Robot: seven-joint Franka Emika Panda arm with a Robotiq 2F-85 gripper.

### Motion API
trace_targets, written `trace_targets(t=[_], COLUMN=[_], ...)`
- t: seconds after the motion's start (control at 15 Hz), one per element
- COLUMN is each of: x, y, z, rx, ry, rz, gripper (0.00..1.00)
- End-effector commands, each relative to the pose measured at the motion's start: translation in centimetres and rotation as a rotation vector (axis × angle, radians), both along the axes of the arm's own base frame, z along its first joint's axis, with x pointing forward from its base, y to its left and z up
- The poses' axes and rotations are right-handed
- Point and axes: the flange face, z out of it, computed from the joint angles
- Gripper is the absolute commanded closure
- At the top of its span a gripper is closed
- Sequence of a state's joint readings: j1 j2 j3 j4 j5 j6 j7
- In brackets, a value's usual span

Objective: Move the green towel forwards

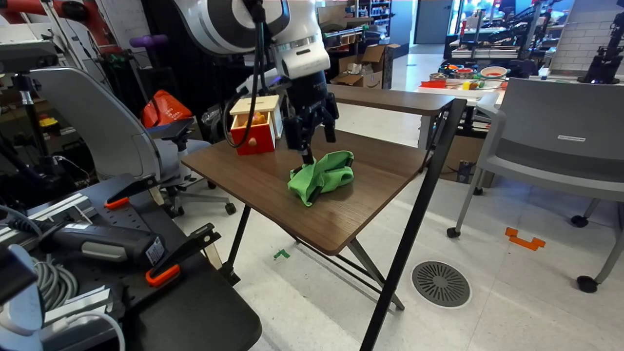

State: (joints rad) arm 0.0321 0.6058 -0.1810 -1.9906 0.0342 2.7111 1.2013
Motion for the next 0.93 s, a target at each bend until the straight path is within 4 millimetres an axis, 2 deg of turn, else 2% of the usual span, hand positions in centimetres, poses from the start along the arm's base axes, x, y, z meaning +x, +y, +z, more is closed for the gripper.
trace_targets(t=[0.0,0.47,0.87], x=[1.6,2.4,0.7], y=[0.7,2.6,5.2], z=[-2.8,-7.0,-9.4], rx=[-0.003,-0.006,0.015], ry=[-0.003,0.028,0.075], rz=[-0.056,-0.05,0.004], gripper=[0.0,0.0,0.0])
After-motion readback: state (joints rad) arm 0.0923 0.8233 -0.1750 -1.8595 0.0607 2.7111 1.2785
